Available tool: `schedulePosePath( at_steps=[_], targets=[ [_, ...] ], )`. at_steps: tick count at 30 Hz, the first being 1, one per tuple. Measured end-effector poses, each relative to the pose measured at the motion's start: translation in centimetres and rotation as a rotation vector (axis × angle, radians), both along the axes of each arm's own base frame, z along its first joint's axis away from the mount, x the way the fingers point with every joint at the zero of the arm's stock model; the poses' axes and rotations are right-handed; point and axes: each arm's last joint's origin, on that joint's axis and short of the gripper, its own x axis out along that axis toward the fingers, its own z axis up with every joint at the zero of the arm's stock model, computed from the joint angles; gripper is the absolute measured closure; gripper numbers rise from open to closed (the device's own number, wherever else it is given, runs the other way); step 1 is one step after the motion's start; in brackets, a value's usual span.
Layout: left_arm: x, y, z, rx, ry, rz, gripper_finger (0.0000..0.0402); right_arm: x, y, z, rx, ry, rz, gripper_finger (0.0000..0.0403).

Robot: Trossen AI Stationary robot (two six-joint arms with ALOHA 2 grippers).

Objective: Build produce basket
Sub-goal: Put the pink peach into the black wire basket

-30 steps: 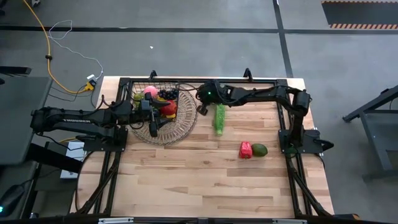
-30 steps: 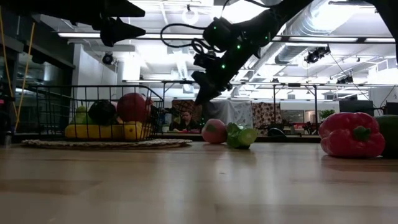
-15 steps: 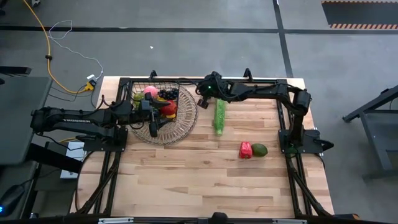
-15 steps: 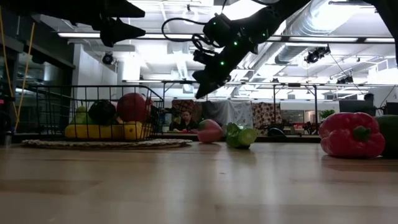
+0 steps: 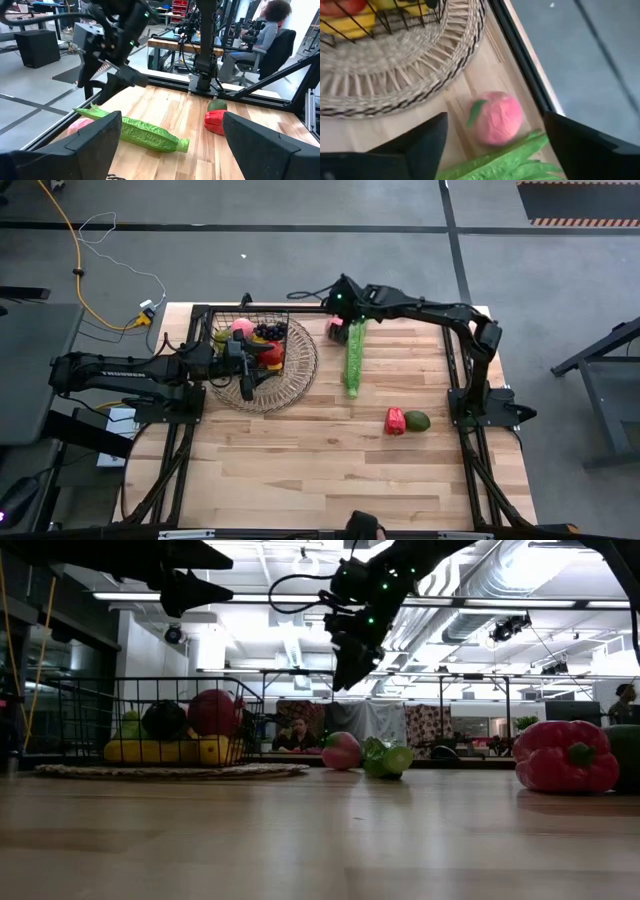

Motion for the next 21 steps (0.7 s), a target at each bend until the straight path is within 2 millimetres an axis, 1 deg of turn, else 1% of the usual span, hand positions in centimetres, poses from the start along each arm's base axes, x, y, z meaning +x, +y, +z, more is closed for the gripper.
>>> schedulePosePath(
  at_steps=[3,7,15,21],
  targets=[
    [0.0,0.0,0.0,0.005,0.002,0.000,0.0067,-0.5,-0.8,0.1,0.057,-0.015,-0.004,0.0058],
    [0.0,0.0,0.0,0.005,0.002,0.000,0.0067,-0.8,-1.9,0.0,0.086,-0.048,-0.006,0.0042],
    [0.0,0.0,0.0,0.006,0.002,0.000,0.0067,-0.6,-3.7,-2.9,0.117,0.012,-0.038,0.0040],
    [0.0,0.0,0.0,0.006,0.002,0.000,0.0067,-0.3,-4.6,-4.9,0.135,0.054,-0.030,0.0040]
  ],
)
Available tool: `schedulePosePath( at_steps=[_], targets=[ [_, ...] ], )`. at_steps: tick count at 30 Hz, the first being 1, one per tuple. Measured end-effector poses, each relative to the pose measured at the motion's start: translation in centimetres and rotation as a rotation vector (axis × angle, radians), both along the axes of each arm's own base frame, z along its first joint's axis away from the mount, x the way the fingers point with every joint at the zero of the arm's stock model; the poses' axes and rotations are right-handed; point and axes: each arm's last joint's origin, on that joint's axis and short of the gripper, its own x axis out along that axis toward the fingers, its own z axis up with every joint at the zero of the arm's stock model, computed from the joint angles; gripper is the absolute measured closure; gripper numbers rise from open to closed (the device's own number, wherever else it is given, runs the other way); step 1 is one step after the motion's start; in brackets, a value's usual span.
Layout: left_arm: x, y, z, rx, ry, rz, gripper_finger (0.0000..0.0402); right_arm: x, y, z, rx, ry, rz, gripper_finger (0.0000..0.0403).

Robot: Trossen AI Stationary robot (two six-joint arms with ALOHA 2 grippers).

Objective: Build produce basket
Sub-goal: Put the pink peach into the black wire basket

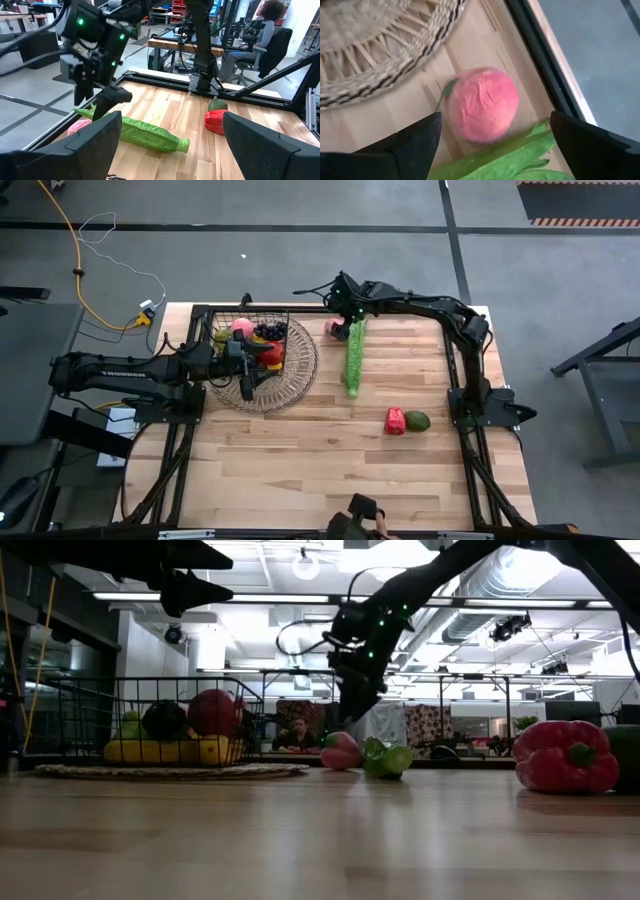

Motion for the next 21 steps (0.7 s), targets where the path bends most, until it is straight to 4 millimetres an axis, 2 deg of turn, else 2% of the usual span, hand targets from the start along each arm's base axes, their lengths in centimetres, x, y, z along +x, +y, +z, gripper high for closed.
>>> schedulePosePath(
  at_steps=[15,21],
  targets=[
    [0.0,0.0,0.0,0.000,0.000,0.000,0.0067,1.5,-1.0,-5.4,0.049,0.053,0.070,0.0040],
    [0.0,0.0,0.0,0.021,0.007,-0.002,0.0067,1.8,-1.2,-7.0,0.062,0.068,0.076,0.0041]
  ],
)
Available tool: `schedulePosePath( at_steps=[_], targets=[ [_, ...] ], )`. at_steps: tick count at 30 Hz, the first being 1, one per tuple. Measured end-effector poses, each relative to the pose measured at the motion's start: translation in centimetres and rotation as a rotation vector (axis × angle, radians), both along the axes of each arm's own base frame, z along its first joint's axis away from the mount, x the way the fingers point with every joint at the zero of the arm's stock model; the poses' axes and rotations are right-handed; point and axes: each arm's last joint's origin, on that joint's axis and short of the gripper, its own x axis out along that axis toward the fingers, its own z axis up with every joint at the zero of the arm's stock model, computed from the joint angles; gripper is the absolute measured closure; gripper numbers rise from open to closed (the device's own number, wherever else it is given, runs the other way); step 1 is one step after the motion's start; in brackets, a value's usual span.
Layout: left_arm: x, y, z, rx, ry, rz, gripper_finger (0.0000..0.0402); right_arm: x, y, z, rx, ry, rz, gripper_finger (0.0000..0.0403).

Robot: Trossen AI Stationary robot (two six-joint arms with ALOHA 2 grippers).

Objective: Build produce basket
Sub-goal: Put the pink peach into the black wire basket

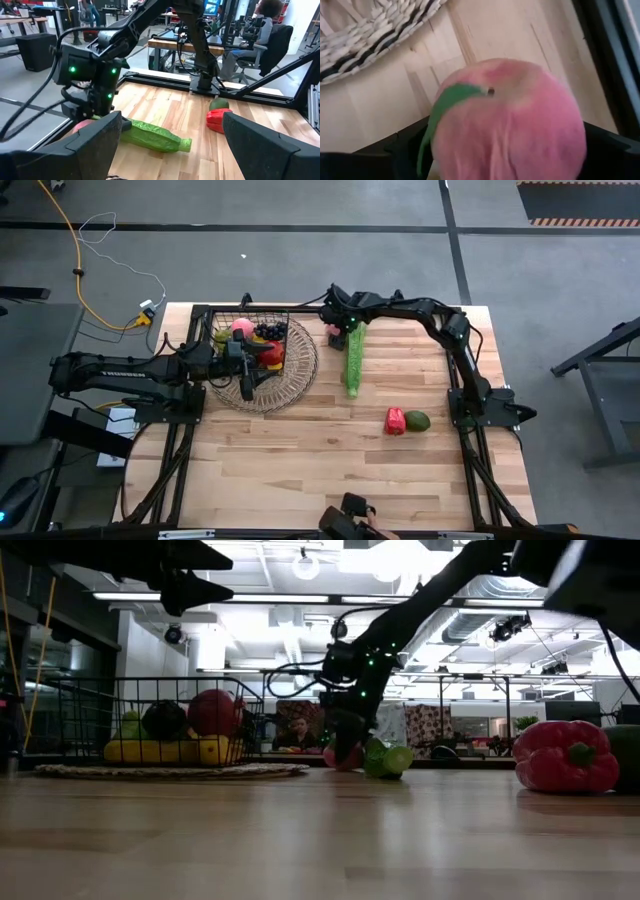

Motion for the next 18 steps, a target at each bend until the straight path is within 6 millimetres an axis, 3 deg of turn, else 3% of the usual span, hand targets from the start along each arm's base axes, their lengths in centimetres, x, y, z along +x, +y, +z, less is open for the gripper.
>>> schedulePosePath(
  at_steps=[9,13,18],
  targets=[
    [0.0,0.0,0.0,0.004,0.002,0.000,0.0067,0.2,-0.1,0.1,-0.006,-0.020,0.005,0.0084],
    [0.0,0.0,0.0,0.004,0.002,0.000,0.0067,0.6,-0.3,1.2,-0.016,-0.035,0.010,0.0114],
    [0.0,0.0,0.0,0.004,0.005,0.000,0.0067,0.5,0.7,2.7,0.086,0.012,0.064,0.0120]
  ],
)
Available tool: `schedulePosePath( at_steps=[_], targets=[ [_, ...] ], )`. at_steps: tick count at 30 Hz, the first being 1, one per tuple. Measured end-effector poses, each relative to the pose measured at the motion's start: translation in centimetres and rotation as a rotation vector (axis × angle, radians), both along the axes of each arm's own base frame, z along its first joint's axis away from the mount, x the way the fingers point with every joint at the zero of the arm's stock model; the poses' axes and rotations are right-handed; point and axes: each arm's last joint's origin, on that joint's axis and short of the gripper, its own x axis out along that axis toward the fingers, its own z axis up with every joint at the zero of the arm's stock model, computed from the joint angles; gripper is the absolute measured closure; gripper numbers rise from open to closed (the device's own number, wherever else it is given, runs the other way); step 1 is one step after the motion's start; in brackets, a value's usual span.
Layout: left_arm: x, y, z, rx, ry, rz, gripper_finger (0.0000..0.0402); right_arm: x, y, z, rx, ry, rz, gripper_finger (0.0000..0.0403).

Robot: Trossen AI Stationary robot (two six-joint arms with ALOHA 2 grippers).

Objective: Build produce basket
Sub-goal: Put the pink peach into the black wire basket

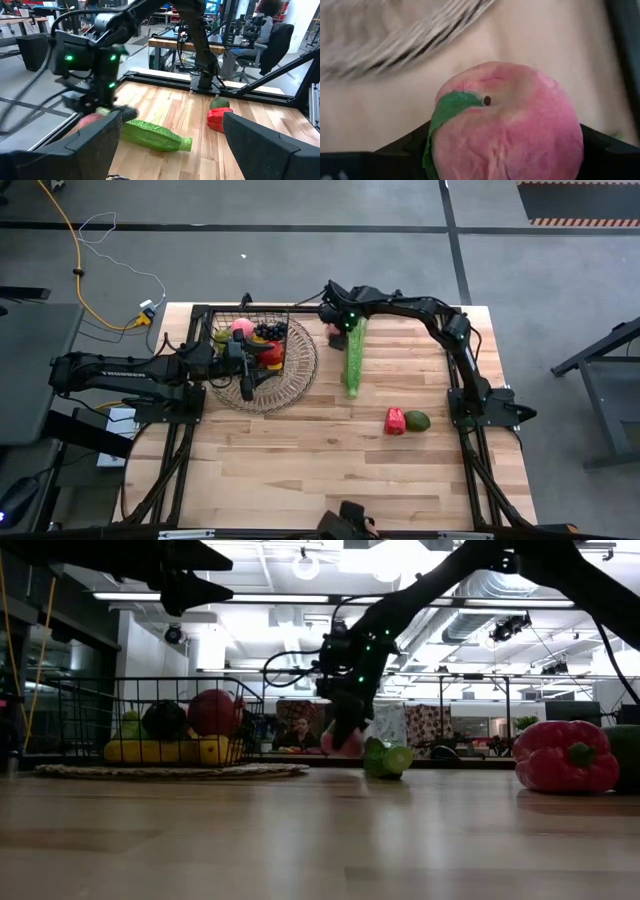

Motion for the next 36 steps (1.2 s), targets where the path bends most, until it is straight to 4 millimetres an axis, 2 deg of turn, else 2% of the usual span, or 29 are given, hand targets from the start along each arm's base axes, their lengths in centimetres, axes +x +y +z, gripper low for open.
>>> schedulePosePath(
  at_steps=[5,9,15,20,24,30,36],
  targets=[
    [0.0,0.0,-0.2,-0.003,0.016,0.000,0.0067,-1.7,2.9,0.4,0.066,0.076,0.046,0.0119],
    [0.0,0.0,-0.2,-0.003,0.017,0.001,0.0067,-3.5,6.2,1.5,0.012,0.012,0.051,0.0119],
    [0.0,0.0,0.3,0.007,-0.030,0.000,0.0067,-6.6,11.3,4.1,-0.121,-0.404,0.072,0.0119],
    [0.0,0.0,0.4,0.008,-0.041,0.000,0.0067,-9.3,14.3,3.5,-0.172,-0.792,0.046,0.0119],
    [0.3,0.0,0.4,0.003,-0.055,0.000,0.0067,-10.0,15.6,3.6,-0.182,-0.977,0.057,0.0119],
    [1.4,0.3,-0.3,0.070,0.004,-0.008,0.0067,-9.3,16.1,4.8,-0.160,-1.016,0.064,0.0119],
    [2.7,0.5,-1.2,0.159,0.057,-0.020,0.0067,-8.7,16.6,5.4,-0.157,-0.977,0.095,0.0119]
  ],
)
